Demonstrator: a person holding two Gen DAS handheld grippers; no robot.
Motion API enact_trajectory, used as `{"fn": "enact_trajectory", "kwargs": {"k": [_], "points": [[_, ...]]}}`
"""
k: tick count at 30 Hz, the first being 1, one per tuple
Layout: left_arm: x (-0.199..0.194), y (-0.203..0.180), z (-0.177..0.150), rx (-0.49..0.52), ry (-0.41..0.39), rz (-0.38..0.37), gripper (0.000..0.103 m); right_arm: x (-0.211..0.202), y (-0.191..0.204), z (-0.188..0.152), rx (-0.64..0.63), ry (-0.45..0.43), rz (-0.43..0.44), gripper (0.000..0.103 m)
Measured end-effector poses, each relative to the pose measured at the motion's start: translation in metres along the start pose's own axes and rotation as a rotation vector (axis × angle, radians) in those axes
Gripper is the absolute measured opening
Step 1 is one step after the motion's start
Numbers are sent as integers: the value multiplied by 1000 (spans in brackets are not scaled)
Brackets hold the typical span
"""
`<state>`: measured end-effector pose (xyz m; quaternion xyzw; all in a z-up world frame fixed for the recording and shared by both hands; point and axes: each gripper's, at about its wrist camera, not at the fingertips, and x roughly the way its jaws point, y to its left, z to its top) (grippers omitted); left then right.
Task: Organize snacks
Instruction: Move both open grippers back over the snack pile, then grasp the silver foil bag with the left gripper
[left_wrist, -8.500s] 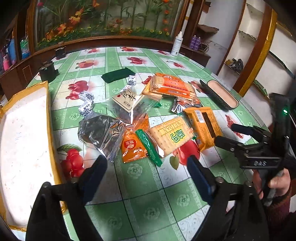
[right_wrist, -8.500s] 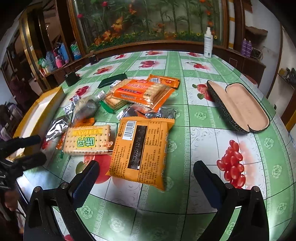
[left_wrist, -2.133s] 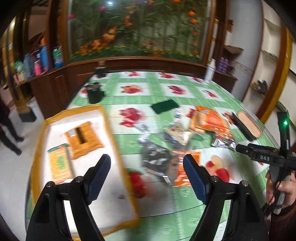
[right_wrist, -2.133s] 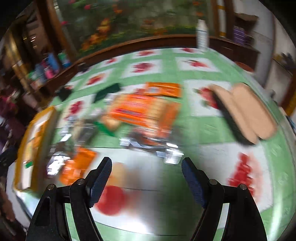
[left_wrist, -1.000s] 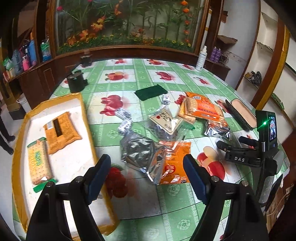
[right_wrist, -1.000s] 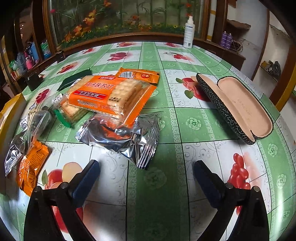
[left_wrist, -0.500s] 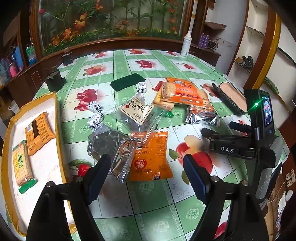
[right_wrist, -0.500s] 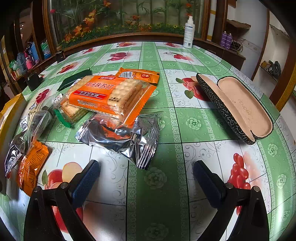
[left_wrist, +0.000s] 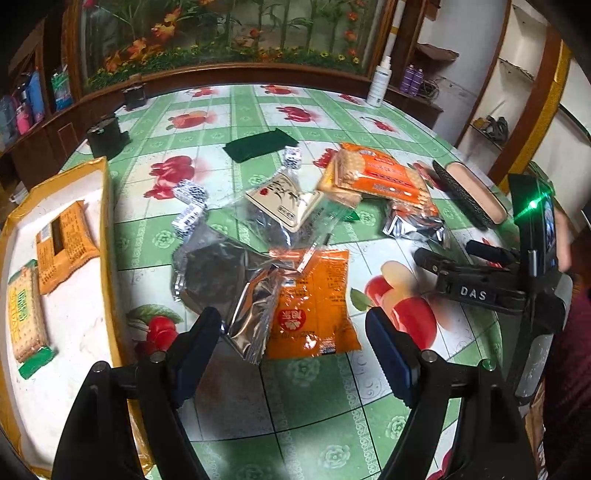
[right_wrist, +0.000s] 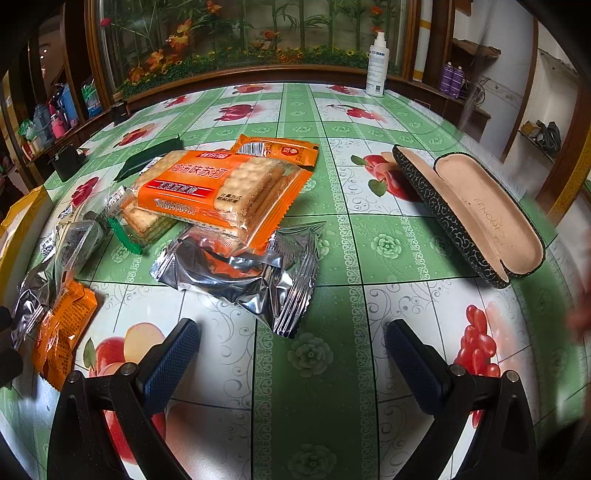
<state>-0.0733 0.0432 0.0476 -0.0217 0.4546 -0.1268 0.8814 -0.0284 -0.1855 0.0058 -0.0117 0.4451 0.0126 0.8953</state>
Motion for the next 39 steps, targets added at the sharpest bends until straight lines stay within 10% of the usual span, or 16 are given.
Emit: {"fn": "enact_trajectory", "kwargs": {"k": [13, 25, 39], "points": [[1, 4, 10, 46, -6, -21, 80, 0, 0, 0, 0, 0, 0, 102], [36, 30, 40, -52, 60, 173, 80, 1, 1, 0, 2, 0, -3, 102], [14, -12, 15, 101, 46, 33, 81, -11, -17, -7, -81, 25, 222, 102]]}}
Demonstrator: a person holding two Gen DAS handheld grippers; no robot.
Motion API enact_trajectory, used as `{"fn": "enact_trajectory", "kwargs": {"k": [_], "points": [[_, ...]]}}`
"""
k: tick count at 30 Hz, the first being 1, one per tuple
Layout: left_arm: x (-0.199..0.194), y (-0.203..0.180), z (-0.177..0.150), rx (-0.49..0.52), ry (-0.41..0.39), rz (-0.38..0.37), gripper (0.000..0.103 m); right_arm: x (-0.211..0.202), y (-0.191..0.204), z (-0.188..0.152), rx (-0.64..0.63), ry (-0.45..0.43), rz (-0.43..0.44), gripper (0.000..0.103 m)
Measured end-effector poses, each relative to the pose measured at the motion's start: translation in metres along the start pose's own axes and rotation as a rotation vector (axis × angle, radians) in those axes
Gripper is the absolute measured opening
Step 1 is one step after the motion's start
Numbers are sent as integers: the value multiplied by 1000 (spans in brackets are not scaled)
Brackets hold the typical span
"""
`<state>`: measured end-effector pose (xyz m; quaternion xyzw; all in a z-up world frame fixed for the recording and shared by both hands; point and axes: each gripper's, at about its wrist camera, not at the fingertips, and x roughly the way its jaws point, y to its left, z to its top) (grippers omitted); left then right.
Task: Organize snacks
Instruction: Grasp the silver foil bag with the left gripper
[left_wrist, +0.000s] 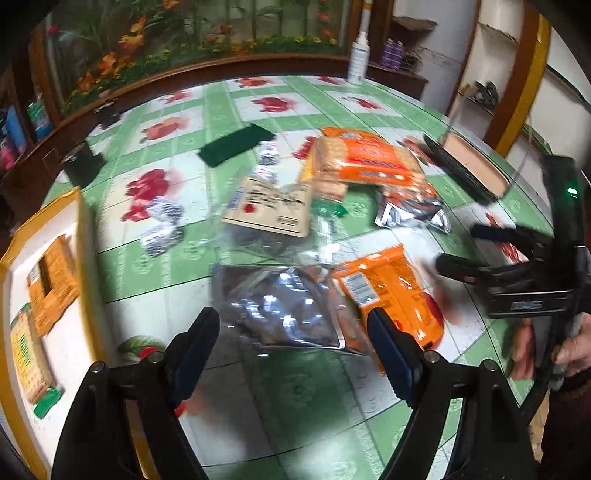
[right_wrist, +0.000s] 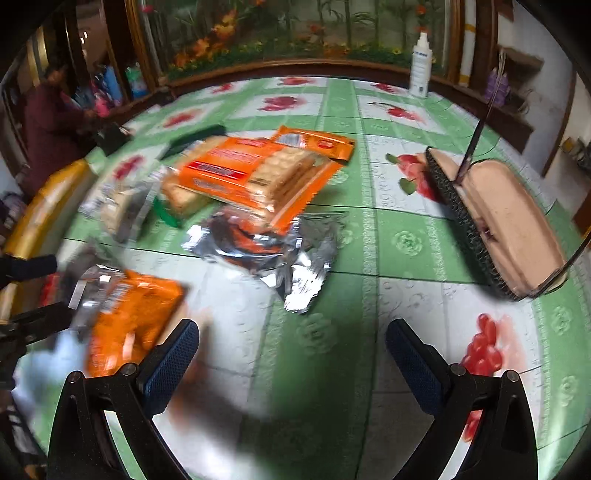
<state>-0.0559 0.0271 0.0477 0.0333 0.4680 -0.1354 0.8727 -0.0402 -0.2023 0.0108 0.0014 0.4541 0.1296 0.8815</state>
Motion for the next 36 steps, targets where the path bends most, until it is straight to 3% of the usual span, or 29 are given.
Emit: {"fn": "enact_trajectory", "kwargs": {"k": [3, 5, 10, 13, 20, 26, 29, 33, 36], "points": [[2, 11, 4, -52, 4, 0, 81, -10, -12, -4, 111, -13, 122, 102], [6, 15, 6, -75, 12, 15, 81, -14, -9, -6, 101, 6, 132, 102], [19, 14, 8, -105, 29, 9, 82, -43, -10, -17, 204, -105, 247, 103], [25, 8, 12, -103, 29, 11, 84, -60, -8, -18, 216, -173, 231, 103], [41, 3, 15, -116, 34, 0, 86, -64, 5, -14, 168, -99, 245, 103], [31, 2, 8, -103, 0, -12, 74, -61, 6, -16, 158, -51, 245, 103], [24, 4, 4, -108, -8, -23, 72, -55, 9, -13, 139, -15, 227, 103], [16, 6, -1, -118, -23, -33, 72, -49, 16, -12, 127, 31, 273, 103], [8, 5, -2, -112, -45, -20, 72, -58, 22, -13, 124, -59, 303, 103]]}}
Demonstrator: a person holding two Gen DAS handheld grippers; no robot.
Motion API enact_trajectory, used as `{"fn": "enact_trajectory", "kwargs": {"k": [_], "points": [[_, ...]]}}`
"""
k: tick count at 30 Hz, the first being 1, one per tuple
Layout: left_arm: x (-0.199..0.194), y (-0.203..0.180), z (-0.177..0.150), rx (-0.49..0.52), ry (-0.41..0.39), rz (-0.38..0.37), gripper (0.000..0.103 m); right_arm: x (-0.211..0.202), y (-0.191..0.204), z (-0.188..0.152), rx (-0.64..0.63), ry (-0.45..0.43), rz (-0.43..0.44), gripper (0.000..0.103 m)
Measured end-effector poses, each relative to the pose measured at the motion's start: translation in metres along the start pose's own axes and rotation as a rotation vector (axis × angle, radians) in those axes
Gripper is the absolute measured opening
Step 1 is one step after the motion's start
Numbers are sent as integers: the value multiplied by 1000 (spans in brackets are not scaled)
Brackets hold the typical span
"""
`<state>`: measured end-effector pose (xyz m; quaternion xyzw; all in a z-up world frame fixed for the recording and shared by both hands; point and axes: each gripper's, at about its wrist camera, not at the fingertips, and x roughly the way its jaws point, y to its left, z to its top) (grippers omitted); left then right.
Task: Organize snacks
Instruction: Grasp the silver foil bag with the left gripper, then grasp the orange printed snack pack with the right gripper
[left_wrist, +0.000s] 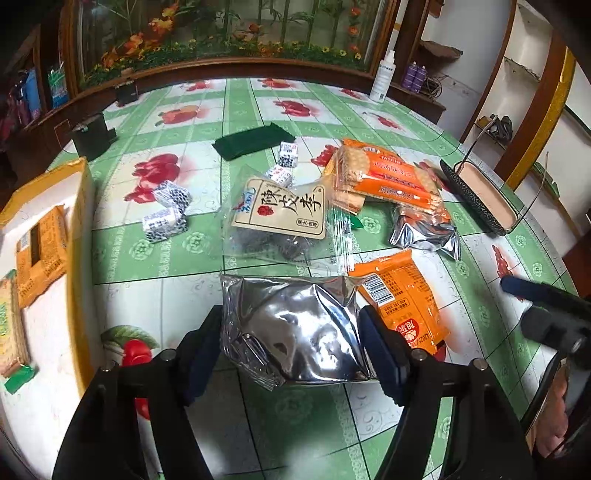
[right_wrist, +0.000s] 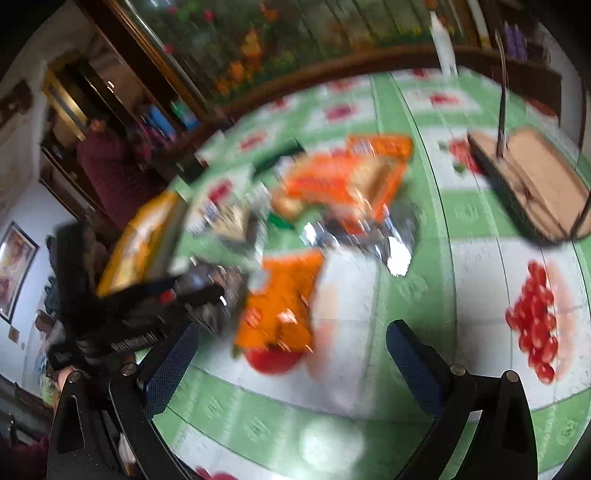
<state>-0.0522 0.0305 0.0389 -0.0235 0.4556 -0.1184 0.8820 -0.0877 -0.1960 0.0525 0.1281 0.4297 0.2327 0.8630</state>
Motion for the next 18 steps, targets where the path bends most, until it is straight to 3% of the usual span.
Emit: {"fn": "enact_trajectory", "kwargs": {"k": [6, 8, 14, 16, 18], "points": [[-13, -4, -2, 26, -53, 28, 72, -16, 9, 1, 25, -194, 16, 103], [-16, -5, -3, 33, -63, 34, 72, -15, 8, 3, 59, -214, 43, 103], [-21, -4, -4, 38, -83, 40, 72, -9, 9, 7, 145, -176, 201, 103], [-24, -1, -4, 36, -94, 43, 72, -4, 15, 11, 101, -126, 162, 103], [-27, 1, -5, 35, -103, 45, 72, 0, 23, 12, 37, -103, 60, 103]]}}
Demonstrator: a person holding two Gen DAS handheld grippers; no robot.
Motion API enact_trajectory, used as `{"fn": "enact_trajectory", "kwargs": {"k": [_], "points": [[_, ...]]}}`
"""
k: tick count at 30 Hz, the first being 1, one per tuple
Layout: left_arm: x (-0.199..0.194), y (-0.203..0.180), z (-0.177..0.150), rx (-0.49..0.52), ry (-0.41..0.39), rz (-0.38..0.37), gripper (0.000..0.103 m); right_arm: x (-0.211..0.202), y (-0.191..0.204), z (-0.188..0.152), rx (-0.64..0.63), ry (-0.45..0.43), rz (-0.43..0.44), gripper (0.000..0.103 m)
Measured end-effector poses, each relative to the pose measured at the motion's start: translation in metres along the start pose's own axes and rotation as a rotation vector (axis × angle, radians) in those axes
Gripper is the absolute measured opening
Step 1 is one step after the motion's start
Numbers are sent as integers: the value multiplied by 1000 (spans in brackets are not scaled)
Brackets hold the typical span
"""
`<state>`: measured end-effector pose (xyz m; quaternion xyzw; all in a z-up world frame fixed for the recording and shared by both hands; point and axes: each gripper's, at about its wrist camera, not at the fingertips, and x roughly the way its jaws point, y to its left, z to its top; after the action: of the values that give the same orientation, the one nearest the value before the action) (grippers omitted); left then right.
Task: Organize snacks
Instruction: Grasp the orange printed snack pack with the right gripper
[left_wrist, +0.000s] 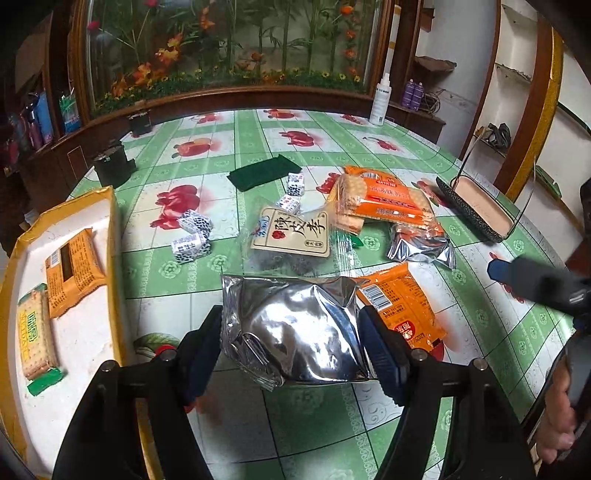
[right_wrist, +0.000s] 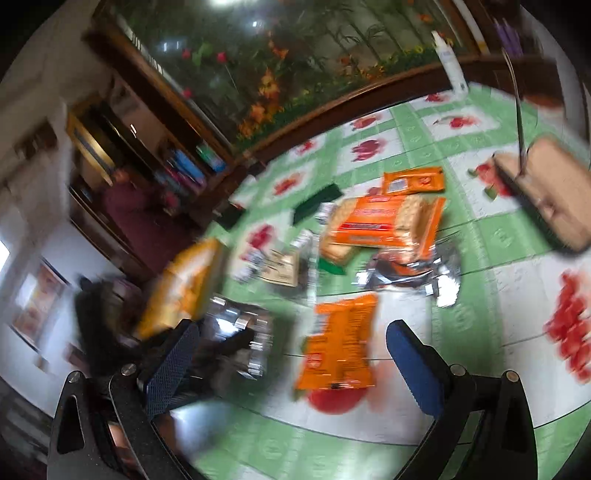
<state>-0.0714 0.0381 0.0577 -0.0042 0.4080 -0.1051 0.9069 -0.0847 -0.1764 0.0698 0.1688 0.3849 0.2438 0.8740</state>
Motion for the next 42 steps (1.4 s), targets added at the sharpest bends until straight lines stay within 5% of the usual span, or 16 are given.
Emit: {"fn": "enact_trajectory", "kwargs": {"k": [2, 7, 25, 27, 30, 31, 36, 42], "points": [[-3, 3, 0, -5, -8, 5, 72, 8, 9, 1, -68, 31, -118, 103], [-12, 14, -2, -27, -31, 16, 72, 34, 12, -4, -135, 142, -259, 103], [-38, 52, -5, -107, -99, 88, 72, 99, 19, -18, -240, 269, -448, 101], [-39, 54, -5, -115, -103, 91, 72, 97, 19, -18, -248, 258, -450, 94], [-41, 56, -5, -120, -108, 92, 72, 91, 22, -17, -260, 241, -444, 59], [-41, 57, -5, -121, -109, 93, 72, 89, 23, -17, -262, 243, -441, 57], [-44, 59, -5, -124, -112, 96, 72, 88, 25, -19, -271, 252, -435, 58], [-46, 61, -5, -124, -115, 101, 72, 92, 23, -18, -274, 262, -478, 86]]}}
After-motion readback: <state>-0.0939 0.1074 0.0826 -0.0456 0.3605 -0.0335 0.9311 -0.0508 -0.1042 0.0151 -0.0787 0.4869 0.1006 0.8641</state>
